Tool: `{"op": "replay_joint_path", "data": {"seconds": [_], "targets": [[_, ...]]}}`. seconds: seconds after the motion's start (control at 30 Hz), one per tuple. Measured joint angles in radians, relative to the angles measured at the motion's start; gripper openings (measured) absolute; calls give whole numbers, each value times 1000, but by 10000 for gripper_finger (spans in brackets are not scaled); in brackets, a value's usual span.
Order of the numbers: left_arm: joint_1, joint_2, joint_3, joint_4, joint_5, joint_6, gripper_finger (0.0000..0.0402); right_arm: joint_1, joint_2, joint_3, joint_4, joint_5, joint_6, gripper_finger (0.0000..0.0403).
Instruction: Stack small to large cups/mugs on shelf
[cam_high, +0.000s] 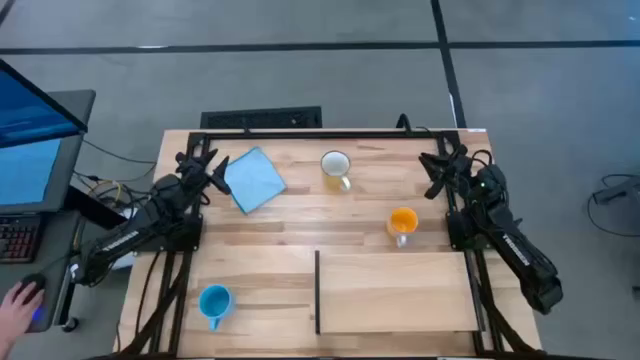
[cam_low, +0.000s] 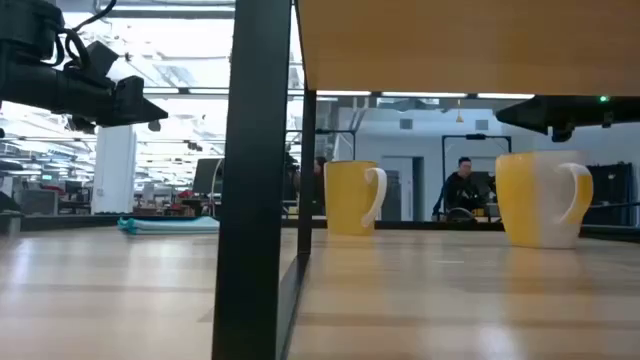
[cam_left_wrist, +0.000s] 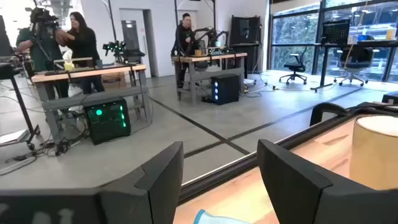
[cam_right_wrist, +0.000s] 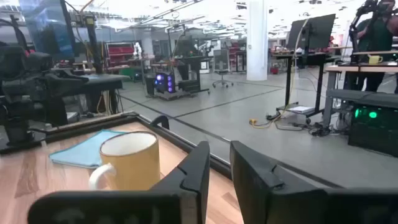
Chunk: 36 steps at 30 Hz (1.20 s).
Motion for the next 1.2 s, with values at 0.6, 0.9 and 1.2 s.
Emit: {"op": "replay_joint_path", "data": {"seconds": [0.6,0.9,1.2], "targets": [[0,0,0,0,0,0,197,0,0,0,0,0,0,86],[0,0,0,0,0,0,197,0,0,0,0,0,0,86],[0,0,0,0,0,0,197,0,0,0,0,0,0,86]]}}
